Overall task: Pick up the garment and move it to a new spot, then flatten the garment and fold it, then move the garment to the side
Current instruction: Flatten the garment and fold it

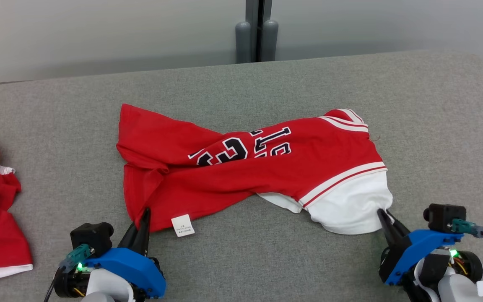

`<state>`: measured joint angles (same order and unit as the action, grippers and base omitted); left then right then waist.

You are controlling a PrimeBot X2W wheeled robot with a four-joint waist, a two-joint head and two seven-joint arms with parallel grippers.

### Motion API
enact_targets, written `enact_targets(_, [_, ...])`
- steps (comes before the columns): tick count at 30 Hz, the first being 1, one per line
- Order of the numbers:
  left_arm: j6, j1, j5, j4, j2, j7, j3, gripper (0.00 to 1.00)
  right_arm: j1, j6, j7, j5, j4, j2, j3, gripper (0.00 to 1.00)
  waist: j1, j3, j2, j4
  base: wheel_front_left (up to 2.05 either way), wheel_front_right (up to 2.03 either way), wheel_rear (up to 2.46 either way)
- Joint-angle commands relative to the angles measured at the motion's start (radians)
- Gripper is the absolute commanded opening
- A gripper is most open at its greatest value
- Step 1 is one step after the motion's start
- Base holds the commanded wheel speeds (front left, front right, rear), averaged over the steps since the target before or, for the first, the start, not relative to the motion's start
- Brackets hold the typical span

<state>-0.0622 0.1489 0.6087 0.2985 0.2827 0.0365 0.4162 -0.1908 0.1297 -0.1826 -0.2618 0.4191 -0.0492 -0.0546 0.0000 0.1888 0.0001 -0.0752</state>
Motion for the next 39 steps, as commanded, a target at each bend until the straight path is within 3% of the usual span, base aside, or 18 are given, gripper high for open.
enact_targets(1, [0.006, -0.007, 0.013, -0.015, -0.001, 0.007, -0.008, 0.00, 0.011, 0.001, 0.006, -0.016, -0.031, -0.003, -0.008, 0.00, 0.0000, -0.008, -0.0001, -0.003, 0.00, 0.00, 0.00])
enact_targets(7, [0.037, -0.051, 0.120, -0.149, -0.022, 0.001, -0.056, 0.00, 0.058, 0.001, -0.029, -0.099, -0.282, -0.003, -0.047, 0.00, 0.0000, -0.048, -0.0001, -0.016, 0.00, 0.00, 0.00])
enact_targets(14, [0.045, -0.086, 0.249, -0.376, 0.003, -0.077, -0.116, 0.00, 0.111, 0.001, -0.140, -0.123, -0.597, -0.002, -0.125, 0.00, 0.0000, -0.083, -0.0001, -0.025, 0.00, 0.00, 0.00])
enact_targets(18, [0.020, -0.099, 0.323, -0.528, 0.029, -0.150, -0.156, 0.00, 0.131, 0.001, -0.198, -0.155, -0.773, -0.002, -0.170, 0.00, 0.0000, -0.092, -0.0001, -0.028, 0.00, 0.00, 0.00])
enact_targets(26, [-0.064, -0.063, 0.445, -0.795, 0.071, -0.287, -0.229, 0.00, 0.068, 0.001, -0.299, -0.094, -1.023, -0.002, -0.280, 0.00, 0.0000, -0.077, -0.0001, -0.027, 0.00, 0.00, 0.00])
enact_targets(32, [-0.098, 0.041, 0.442, -0.807, 0.150, -0.380, -0.265, 0.00, -0.081, 0.001, -0.391, -0.095, -0.991, -0.002, -0.240, 0.00, 0.0000, -0.008, -0.0001, -0.033, 0.00, 0.00, 0.00])
enact_targets(39, [-0.075, 0.295, 0.379, -0.605, 0.192, -0.406, -0.257, 0.00, -0.377, 0.001, -0.424, -0.072, -0.672, -0.065, -0.136, 0.00, 0.0000, 0.140, -0.0001, -0.032, 0.00, 0.00, 0.00])
